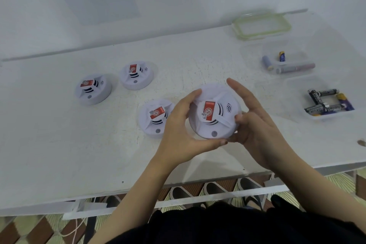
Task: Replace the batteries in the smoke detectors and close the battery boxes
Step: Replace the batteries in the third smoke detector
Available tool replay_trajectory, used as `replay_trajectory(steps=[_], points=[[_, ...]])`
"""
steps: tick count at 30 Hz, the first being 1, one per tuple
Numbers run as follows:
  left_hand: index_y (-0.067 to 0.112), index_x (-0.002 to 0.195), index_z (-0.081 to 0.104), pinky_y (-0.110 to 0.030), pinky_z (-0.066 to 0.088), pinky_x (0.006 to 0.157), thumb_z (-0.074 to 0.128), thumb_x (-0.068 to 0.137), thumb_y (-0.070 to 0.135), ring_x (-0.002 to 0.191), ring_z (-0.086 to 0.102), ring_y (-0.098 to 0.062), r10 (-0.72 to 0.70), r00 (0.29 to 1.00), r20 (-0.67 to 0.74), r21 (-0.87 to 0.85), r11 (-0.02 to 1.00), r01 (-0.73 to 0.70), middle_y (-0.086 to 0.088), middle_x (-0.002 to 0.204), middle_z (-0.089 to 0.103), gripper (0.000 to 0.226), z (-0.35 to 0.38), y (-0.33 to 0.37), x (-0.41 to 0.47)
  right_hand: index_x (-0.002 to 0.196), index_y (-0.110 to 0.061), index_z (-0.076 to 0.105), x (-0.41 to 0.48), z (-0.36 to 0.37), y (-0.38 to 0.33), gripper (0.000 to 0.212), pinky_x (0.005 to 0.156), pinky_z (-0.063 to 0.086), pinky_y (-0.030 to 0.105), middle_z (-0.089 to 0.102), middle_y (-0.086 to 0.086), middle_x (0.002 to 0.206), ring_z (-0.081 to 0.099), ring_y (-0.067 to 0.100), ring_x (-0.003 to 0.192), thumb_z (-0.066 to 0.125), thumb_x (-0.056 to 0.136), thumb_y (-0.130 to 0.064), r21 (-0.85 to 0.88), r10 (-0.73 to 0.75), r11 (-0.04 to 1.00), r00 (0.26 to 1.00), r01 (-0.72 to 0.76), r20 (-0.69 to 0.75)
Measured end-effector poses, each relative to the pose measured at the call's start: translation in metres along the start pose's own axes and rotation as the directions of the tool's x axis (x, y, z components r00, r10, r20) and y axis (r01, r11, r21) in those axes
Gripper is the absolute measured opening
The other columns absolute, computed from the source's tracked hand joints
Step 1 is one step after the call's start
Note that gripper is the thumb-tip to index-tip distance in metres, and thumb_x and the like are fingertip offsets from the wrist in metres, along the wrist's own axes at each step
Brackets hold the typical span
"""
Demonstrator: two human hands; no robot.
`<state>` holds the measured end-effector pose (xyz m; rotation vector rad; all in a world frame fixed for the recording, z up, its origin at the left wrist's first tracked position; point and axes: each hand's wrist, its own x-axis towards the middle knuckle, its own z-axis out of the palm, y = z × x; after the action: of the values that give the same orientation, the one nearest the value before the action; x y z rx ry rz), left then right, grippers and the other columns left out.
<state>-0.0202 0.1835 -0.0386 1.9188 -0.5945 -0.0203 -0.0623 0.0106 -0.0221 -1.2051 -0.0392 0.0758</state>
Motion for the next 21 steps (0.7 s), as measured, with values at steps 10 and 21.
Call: replay_trajectory(steps=[10, 21], points=[[0.023, 0.134, 0.044, -0.009, 0.043, 0.092, 0.095, 0.050, 0.012, 0.121, 0.052, 0.004, -0.082, 0.997, -0.013, -0.071, 0.994, 0.080, 0.023, 0.126, 0.057, 0.099, 0.000, -0.007, -0.004, 0.136, -0.026, 0.044, 0.005, -0.006, 0.009, 0.059, 0.066, 0.058, 0.038, 0.061, 0.002, 0.125, 0.063, 0.029, 0.108, 0.049, 0.079, -0.009, 0.020, 0.115, 0.993, 0.989, -0.118, 0.089], [0.017, 0.135, 0.047, -0.017, 0.047, 0.094, 0.095, 0.053, 0.012, 0.121, 0.055, -0.002, -0.161, 0.987, -0.029, -0.118, 0.981, 0.157, 0.012, 0.128, 0.060, 0.096, 0.005, -0.015, -0.017, 0.140, -0.025, 0.038, -0.003, -0.007, 0.026, 0.083, 0.084, 0.054, 0.032, 0.059, -0.001, 0.129, 0.058, 0.020, 0.117, 0.069, 0.070, 0.010, -0.103, 0.103, 0.990, 0.992, -0.094, 0.076]])
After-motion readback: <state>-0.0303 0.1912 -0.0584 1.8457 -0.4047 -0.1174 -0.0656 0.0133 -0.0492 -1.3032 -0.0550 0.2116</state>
